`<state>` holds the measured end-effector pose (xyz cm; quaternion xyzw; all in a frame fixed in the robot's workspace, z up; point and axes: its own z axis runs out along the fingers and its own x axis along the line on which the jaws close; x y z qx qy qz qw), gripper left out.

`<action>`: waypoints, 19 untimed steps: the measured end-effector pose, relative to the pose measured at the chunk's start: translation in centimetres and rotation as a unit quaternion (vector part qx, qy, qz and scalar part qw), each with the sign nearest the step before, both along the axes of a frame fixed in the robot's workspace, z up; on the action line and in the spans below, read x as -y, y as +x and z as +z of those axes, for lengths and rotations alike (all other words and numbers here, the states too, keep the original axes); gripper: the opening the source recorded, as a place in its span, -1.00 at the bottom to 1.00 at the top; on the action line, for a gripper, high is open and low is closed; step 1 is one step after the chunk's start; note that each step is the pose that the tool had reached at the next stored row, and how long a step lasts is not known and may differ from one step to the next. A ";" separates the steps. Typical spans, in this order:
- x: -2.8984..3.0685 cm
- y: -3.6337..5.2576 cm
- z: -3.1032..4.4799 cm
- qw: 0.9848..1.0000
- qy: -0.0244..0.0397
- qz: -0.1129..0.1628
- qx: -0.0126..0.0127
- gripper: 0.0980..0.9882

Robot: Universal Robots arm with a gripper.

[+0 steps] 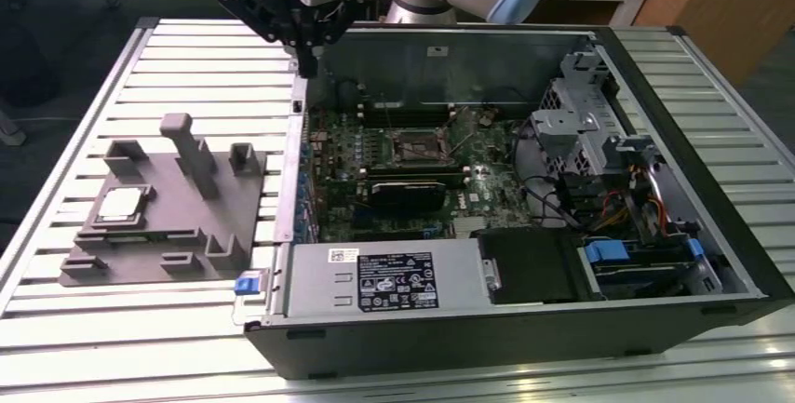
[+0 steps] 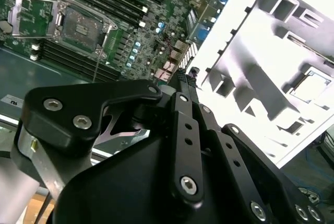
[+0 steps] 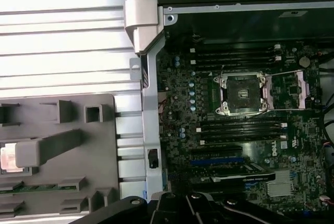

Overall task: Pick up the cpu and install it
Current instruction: 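Reach for the cpu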

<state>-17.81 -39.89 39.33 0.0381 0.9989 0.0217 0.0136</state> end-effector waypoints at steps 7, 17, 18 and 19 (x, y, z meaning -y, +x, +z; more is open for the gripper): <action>0.00 -1.10 0.00 1.000 0.000 0.000 0.000 -0.98; 0.00 -2.56 0.00 1.000 0.000 0.000 0.000 -0.98; 0.00 -2.71 0.00 1.000 0.000 0.000 0.000 -0.98; 0.00 -2.86 0.00 1.000 0.000 0.000 0.000 -0.98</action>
